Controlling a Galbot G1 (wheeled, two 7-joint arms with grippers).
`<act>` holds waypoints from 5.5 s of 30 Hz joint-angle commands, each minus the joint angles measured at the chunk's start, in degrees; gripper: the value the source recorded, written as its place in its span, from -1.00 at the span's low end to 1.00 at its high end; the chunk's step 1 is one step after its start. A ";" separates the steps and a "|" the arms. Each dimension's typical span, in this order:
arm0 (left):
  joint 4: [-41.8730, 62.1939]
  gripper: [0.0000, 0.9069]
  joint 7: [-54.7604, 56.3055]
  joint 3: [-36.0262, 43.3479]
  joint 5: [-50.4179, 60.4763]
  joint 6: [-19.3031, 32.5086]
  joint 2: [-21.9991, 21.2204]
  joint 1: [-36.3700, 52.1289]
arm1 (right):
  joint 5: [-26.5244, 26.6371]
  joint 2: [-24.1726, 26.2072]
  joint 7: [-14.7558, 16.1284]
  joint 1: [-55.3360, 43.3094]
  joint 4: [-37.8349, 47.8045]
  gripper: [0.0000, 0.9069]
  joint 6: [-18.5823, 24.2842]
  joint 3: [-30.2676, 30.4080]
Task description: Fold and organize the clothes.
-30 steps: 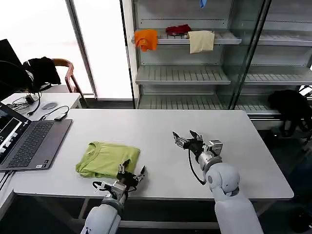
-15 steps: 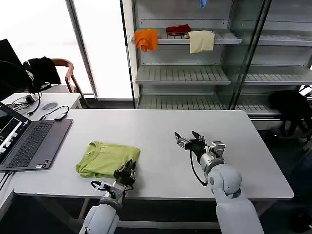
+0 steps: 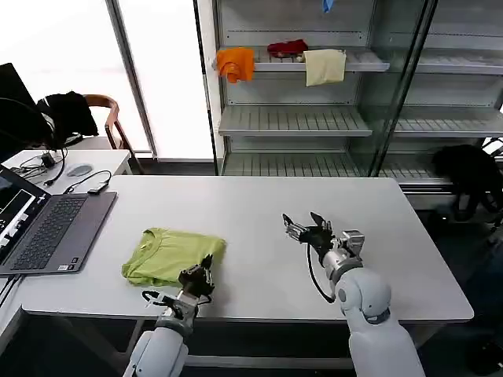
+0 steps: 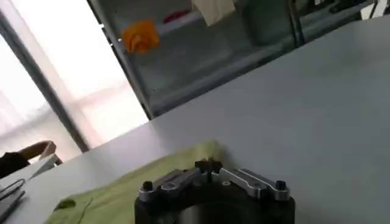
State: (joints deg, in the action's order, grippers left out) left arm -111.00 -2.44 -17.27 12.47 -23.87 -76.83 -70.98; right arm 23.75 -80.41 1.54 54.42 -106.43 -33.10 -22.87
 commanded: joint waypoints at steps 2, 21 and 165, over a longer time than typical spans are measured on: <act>-1.93 -1.00 0.24 0.96 -4.85 3.09 -0.34 2.03 | 0.00 0.23 -0.02 1.34 -0.74 1.00 0.06 -0.66; 7.18 -1.00 0.67 13.00 -5.92 0.83 -8.14 7.63 | 1.75 2.64 -0.38 4.40 -4.89 1.00 -0.05 -2.67; 2.71 1.00 -1.10 -18.04 -34.68 5.16 4.30 1.71 | -20.66 16.06 9.81 16.35 -2.39 1.00 15.25 -17.58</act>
State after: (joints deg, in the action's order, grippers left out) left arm -108.24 -3.21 -35.67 -22.19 -19.11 -72.60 -69.08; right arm 2.25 -65.52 9.65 70.49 -110.33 -19.48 -39.68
